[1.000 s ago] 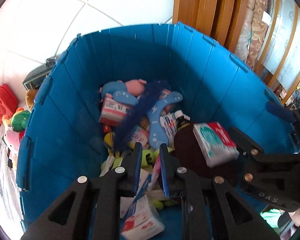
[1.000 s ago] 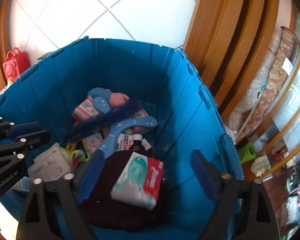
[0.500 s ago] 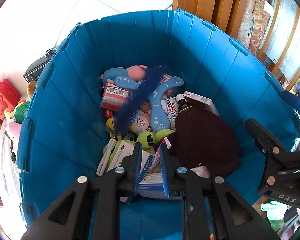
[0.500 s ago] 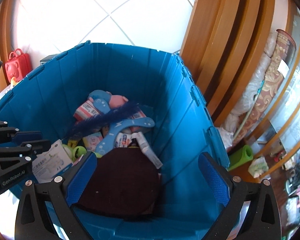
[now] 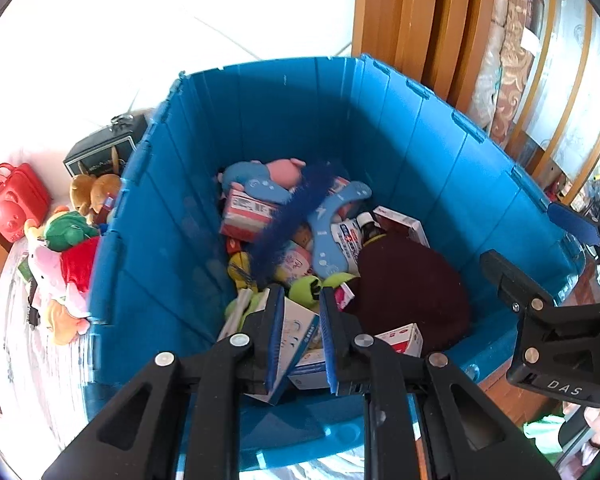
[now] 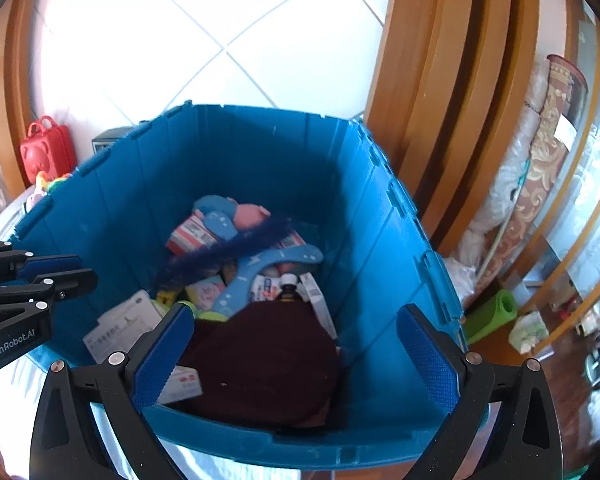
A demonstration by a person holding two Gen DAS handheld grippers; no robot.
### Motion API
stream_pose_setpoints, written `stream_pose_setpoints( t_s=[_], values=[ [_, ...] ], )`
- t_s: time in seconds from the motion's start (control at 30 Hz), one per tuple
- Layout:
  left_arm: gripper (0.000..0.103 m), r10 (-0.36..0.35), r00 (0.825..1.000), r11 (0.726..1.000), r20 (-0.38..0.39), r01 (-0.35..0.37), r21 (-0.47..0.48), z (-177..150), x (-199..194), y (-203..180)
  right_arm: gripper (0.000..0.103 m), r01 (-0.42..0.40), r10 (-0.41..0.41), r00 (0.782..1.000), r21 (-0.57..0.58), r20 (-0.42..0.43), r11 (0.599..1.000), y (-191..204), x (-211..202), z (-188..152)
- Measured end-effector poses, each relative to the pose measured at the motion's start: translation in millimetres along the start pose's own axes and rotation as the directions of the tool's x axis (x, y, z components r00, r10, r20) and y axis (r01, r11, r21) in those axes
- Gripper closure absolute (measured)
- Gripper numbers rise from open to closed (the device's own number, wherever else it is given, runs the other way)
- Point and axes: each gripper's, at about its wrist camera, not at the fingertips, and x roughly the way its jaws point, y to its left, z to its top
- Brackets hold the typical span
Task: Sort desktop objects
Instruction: 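Return both grippers from the crate to the pile on the bed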
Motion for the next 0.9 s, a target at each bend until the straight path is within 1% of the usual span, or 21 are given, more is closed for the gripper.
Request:
stream_pose_setpoints(
  t_s=[0.37,0.57,0.77,0.9],
  values=[
    [0.085,0.024,0.996,0.999,0.087,-0.022,-0.033,-2,-27,27,0.000,-0.026,0.027,0.999,-0.018,0.032,0.999,28,-6,12],
    [0.086,0.039,0.991,0.998,0.130,-0.032,-0.052,-7,-43,51,0.000,-0.047,0.050,0.996,-0.033,0.077,0.998,57,-19,18],
    [0.085,0.031,0.984,0.999,0.175,-0.024,-0.044,-20,-63,88,0.000,-0.042,0.044,0.994,-0.016,0.102,0.999,96,-38,19],
    [0.085,0.038,0.979,0.999,0.201,-0.030,-0.043,-39,-81,129,0.000,-0.033,0.033,0.992,-0.007,0.125,0.999,136,-53,22]
  ],
)
